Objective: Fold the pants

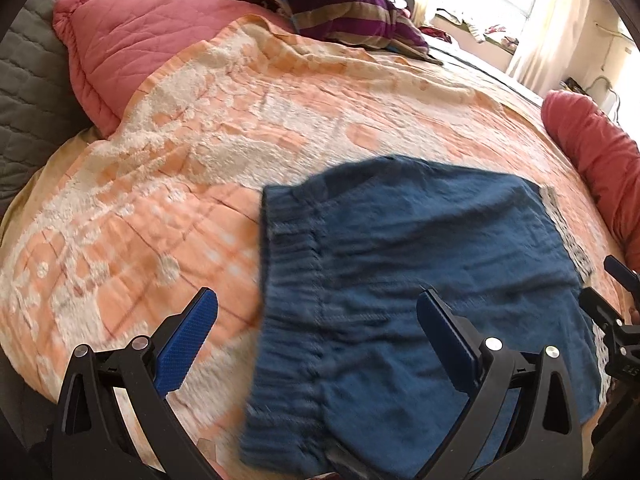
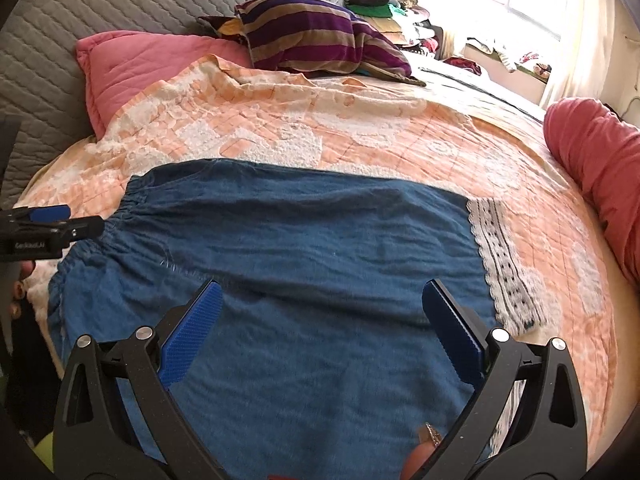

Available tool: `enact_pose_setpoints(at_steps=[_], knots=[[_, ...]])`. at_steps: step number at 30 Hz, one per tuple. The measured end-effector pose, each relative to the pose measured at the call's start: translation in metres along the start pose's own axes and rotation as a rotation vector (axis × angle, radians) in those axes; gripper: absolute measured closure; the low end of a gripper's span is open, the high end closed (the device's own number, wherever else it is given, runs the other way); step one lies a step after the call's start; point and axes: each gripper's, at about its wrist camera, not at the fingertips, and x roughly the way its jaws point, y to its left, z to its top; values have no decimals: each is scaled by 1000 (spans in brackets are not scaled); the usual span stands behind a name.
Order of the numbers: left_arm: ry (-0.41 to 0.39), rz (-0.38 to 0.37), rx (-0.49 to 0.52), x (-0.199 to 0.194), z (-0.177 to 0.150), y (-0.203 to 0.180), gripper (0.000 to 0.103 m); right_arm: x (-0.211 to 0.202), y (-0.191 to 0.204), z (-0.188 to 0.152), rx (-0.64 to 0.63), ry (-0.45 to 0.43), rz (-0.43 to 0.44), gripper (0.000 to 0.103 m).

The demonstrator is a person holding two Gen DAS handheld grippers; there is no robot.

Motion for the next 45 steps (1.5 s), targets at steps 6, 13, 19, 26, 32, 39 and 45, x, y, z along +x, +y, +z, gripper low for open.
enact_pose_setpoints(at_steps=[6,13,19,26,32,39,45], knots=[[34,17,-17,22,17,18,4,19,0,23,-27,-2,19,8],[88,30,-4,58,45,31,4,50,15,58,-138,-14,46,8],[69,-27,57,82,69,23,4,99,27,81,-218,45,95,8],[94,-37,110,105,77,12,54,154,34,94,-284,146,152,8],[0,-34,140,84,72,8,66,177,49,102,-412,160,158,8],[-90,-30,196,53,63,-7,67,187,68,97,-595,168,202,60],[-132,11,232,41,49,-11,67,163,71,84,-547,144,291,95]])
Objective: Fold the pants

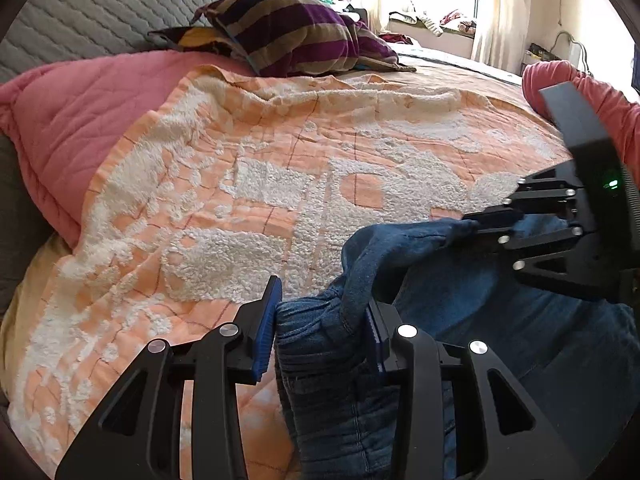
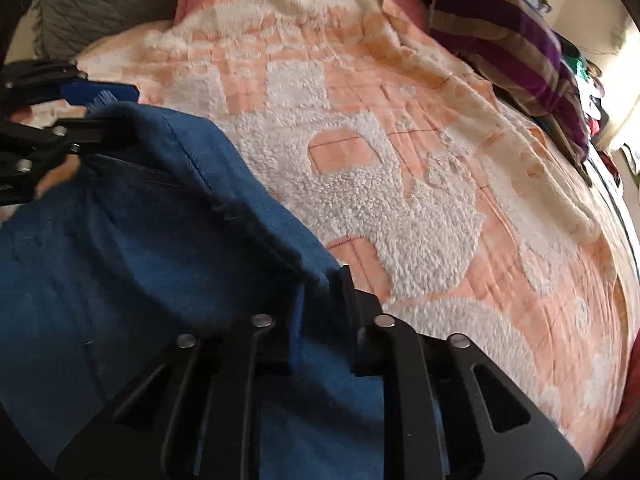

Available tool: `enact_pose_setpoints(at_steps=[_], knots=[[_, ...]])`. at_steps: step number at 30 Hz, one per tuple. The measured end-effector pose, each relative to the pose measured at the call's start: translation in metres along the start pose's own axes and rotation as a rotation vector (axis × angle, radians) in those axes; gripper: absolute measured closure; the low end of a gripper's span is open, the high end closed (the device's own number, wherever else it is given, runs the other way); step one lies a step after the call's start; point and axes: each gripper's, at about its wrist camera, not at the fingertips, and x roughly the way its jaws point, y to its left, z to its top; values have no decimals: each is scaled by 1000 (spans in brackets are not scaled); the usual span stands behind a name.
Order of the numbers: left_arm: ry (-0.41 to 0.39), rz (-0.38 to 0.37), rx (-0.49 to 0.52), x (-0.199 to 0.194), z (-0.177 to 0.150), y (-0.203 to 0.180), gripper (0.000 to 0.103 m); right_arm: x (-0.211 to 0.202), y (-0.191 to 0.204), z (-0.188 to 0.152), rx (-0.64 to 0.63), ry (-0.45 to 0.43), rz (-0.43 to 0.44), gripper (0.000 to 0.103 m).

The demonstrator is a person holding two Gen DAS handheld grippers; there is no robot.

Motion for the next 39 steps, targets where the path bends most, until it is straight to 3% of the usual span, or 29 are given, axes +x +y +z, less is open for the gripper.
enact_pose_setpoints(at_steps=[12,19,29,33,34,35,36,37,39], knots=[[-82,-64,33,-69,-29,-8,67,-116,38,-58,133,-221,65,99],[-68,-98,23,-104,-68,-10,67,-150,97,-90,82,-211,96,99],[-1,-90,51,-117,-105,-14,67,-159,157,-109,46,-175,259,102],[14,-87,64,-118,-110,-18,67,-159,171,-109,14,-169,208,101],[14,-89,65,-119,-111,-18,67,-162,168,-108,18,-189,182,99],[14,-91,65,-120,-112,-19,67,-164,165,-107,14,-201,151,84],[14,-93,63,-120,-113,-19,67,-164,163,-106,-1,-197,109,61],[14,-95,62,-121,-113,-20,67,-163,162,-106,-21,-192,72,55],[14,-99,58,-122,-114,-19,67,-157,167,-107,-121,-165,-29,51]])
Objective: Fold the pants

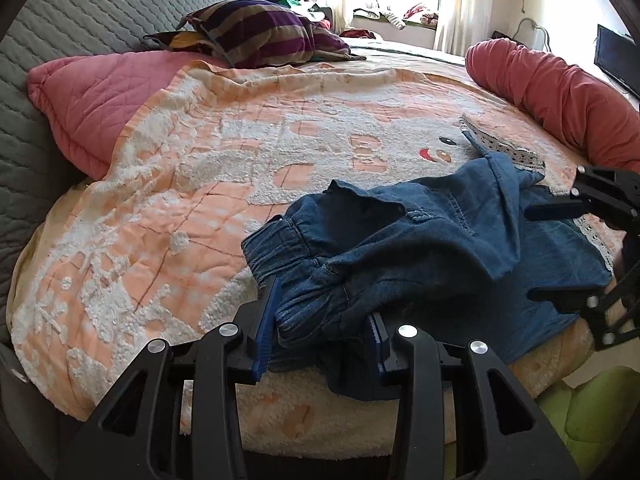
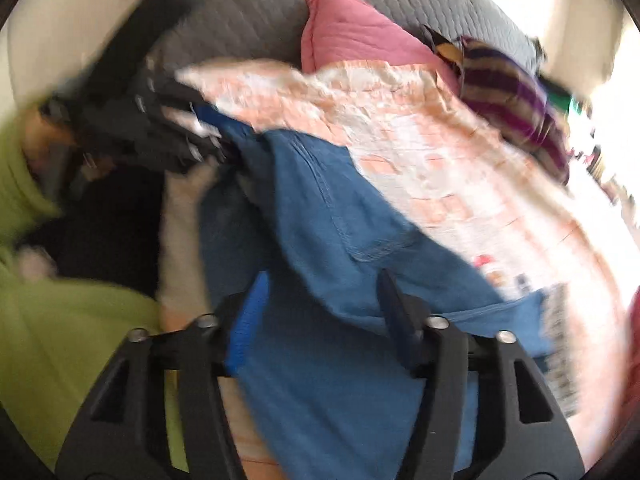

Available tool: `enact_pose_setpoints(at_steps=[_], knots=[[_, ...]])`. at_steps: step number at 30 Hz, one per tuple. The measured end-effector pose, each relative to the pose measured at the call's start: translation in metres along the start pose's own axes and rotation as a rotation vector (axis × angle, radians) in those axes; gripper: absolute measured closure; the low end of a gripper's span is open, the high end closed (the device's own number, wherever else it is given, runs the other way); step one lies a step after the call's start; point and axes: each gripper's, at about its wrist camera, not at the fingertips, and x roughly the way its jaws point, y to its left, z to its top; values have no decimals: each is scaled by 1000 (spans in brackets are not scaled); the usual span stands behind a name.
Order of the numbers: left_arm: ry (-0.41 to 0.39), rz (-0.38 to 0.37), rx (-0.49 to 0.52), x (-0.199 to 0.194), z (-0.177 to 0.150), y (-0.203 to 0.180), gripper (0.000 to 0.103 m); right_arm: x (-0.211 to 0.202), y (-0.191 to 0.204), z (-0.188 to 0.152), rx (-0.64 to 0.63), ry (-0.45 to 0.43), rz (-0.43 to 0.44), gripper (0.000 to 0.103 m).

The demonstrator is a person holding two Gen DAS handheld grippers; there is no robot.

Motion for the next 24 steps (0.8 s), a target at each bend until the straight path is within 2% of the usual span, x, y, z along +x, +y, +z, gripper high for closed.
enact_pose_setpoints(at_steps=[2,4,5,6,7,8,12,15,17,20,24], knots=[[1,-3,-4,0,0,0,67,7,8,-3,-101,16,-59,47],[0,-4,-3,-1,0,0,67,19,14,-5,-169,53,-114,47],[0,-5,-3,-1,0,0,67,25,17,-6,-204,61,-137,50],[1,-6,-3,-1,0,0,67,29,17,-7,-219,63,-142,76],[1,-5,-5,0,-1,0,66,34,15,-7,-218,85,-133,95],[4,-7,-6,0,-1,1,65,37,11,-6,-191,101,-113,103],[13,-13,-14,2,-3,3,62,17,-6,-2,-71,62,-2,103],[22,-13,-11,3,-4,4,58,1,-1,-3,-30,35,101,103],[33,-11,-6,4,-6,6,58,2,8,-6,-22,46,157,103],[55,-10,-14,7,-10,10,54,15,23,-13,-20,81,197,102],[80,-21,-39,5,-18,18,43,29,23,-20,38,118,241,102]])
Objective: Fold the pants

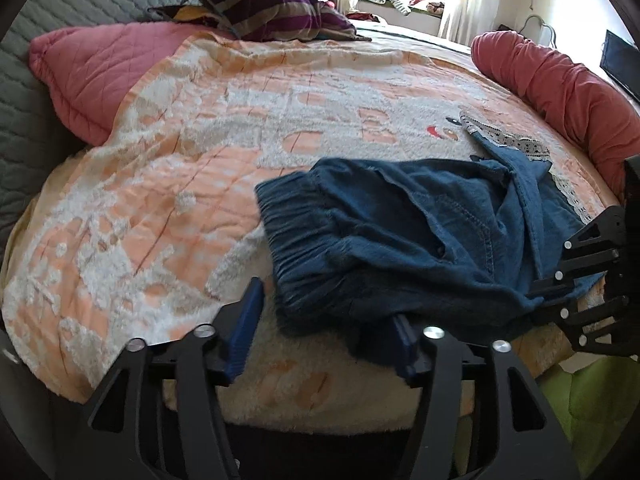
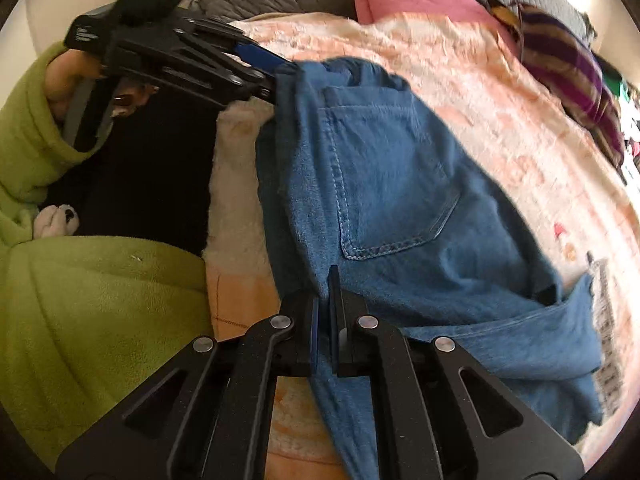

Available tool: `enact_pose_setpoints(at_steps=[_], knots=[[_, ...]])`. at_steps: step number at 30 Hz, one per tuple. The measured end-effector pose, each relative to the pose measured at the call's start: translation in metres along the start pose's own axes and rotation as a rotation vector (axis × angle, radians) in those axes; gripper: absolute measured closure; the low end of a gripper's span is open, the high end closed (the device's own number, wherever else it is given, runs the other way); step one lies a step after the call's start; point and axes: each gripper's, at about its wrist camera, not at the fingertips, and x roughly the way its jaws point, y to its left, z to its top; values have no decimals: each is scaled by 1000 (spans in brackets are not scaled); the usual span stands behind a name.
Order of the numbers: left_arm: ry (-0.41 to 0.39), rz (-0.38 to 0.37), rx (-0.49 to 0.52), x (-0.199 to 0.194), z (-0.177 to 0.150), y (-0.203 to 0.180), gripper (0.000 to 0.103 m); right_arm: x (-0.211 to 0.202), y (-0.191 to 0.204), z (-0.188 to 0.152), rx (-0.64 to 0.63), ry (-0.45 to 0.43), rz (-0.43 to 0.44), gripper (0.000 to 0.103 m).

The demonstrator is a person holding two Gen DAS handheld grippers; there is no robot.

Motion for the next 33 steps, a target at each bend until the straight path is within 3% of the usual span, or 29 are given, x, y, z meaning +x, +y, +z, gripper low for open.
enact_pose_setpoints(at_steps=[5,9,11,14,18,21,24,26,30,33], knots=[[-4,-2,-57,-17,-8,17,39,-4,-1,-1,20,-24,25,99],[-68,68,-74,-45,-7,23,42,-1,1,-3,22,-29,33,98],[-112,49,-118,-57,3,26,46,-2,1,-5,31,-36,44,97],[-134,-40,-95,-52,22,6,54,-5,2,-5,36,-39,66,90],[-55,-106,6,-15,28,-34,56,-23,6,-5,49,-67,115,77],[18,-42,50,13,11,-43,57,-44,-4,-2,110,-150,136,77],[9,-12,94,19,-2,-48,57,-49,-15,1,172,-203,120,75],[4,-7,102,16,-4,-48,57,-37,-21,4,205,-165,82,74],[-1,-22,98,15,-7,-48,56,7,-24,-1,261,-2,56,73],[-5,-17,100,15,-6,-49,56,11,-24,-3,278,-2,60,73]])
